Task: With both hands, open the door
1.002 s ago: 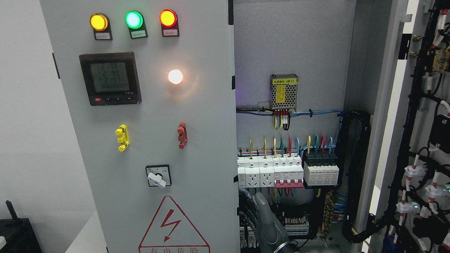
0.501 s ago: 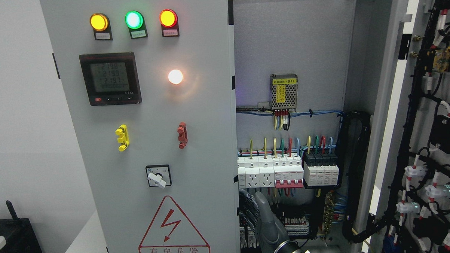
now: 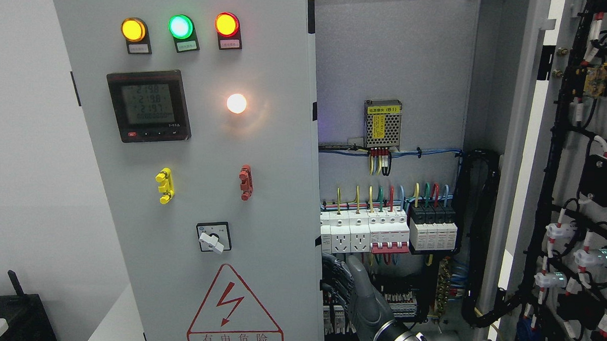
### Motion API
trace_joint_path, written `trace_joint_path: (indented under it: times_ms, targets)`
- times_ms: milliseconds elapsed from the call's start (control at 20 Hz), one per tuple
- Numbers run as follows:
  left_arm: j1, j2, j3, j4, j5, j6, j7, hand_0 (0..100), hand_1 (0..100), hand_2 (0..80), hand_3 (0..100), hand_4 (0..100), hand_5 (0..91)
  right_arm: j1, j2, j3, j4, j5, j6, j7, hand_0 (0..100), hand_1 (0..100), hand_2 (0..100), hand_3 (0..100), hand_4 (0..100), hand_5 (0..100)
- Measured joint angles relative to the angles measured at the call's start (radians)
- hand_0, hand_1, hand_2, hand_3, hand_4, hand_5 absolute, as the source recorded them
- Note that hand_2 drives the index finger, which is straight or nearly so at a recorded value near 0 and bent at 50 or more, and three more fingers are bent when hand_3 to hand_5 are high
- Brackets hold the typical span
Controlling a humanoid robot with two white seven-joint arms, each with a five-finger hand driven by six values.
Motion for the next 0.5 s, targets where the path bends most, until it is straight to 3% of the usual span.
trace_joint_path:
  times_ms: [501]
  targets:
    - [0.000,0.000,0.000,0.000,0.000,0.000,0.000,0,0,0.0,0,4,0.0,-0.007,-0.011,0.005,0.011,-0.004,0.002,0.033,0,0,0,0,0,0]
